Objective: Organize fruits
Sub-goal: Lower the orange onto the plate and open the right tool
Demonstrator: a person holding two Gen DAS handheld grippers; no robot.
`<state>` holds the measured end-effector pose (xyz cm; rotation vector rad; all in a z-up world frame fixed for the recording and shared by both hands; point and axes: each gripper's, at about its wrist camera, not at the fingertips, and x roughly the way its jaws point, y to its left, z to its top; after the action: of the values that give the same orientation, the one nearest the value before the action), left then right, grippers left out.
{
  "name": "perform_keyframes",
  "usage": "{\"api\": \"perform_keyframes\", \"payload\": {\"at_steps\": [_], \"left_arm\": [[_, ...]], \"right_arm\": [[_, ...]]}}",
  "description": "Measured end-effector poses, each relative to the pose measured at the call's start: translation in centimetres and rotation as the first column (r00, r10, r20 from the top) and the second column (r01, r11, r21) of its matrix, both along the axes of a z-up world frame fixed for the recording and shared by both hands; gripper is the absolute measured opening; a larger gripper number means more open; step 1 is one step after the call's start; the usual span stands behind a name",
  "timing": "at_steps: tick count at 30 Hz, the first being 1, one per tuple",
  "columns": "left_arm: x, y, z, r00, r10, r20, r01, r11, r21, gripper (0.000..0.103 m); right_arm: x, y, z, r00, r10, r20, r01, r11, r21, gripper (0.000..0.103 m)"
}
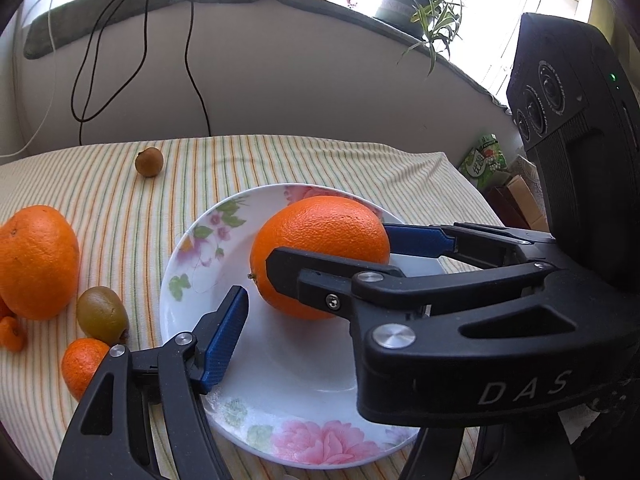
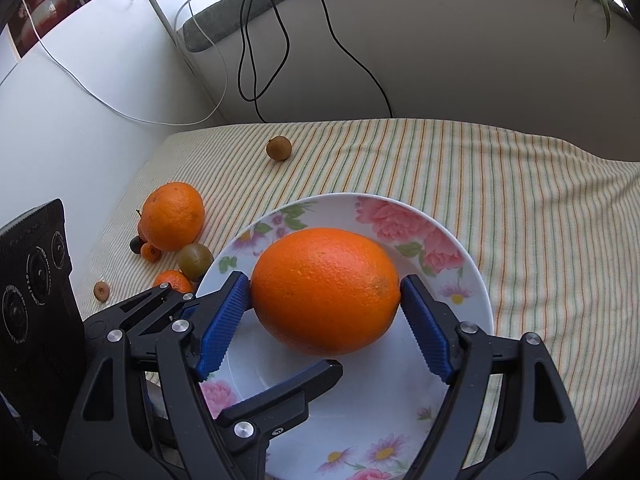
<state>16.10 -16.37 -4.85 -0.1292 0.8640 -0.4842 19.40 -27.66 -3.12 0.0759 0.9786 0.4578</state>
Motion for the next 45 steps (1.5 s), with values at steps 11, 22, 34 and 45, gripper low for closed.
{"api": "perform_keyframes", "payload": {"at_steps": [11, 22, 34, 45], "left_arm": [[-3.9, 3.0, 1.9, 0.998, 0.019, 0.056, -0.018, 1.000, -0.012, 0.069], [-8.3, 11.2, 2.9, 0.982, 0.171, 0.083, -0.171, 0.985, -0.005, 0.069], [-11.6, 19.6, 1.9, 0.925, 0.369, 0.087, -0.371, 0.928, 0.012, 0.069], [-12.5, 24.8, 1.3, 0.878, 0.472, 0.077, -0.475, 0.880, 0.012, 0.056]], "right_arm": [[-2.9, -1.1, 3.8, 0.993, -0.057, 0.104, 0.056, 0.998, 0.012, 0.082], [-7.5, 2.5, 5.8, 0.965, 0.003, 0.261, 0.011, 0.999, -0.052, 0.082], [-7.4, 8.3, 6.3, 0.950, 0.171, 0.262, -0.135, 0.979, -0.151, 0.082], [-4.7, 11.6, 5.8, 0.951, 0.241, 0.191, -0.214, 0.965, -0.155, 0.082]]}}
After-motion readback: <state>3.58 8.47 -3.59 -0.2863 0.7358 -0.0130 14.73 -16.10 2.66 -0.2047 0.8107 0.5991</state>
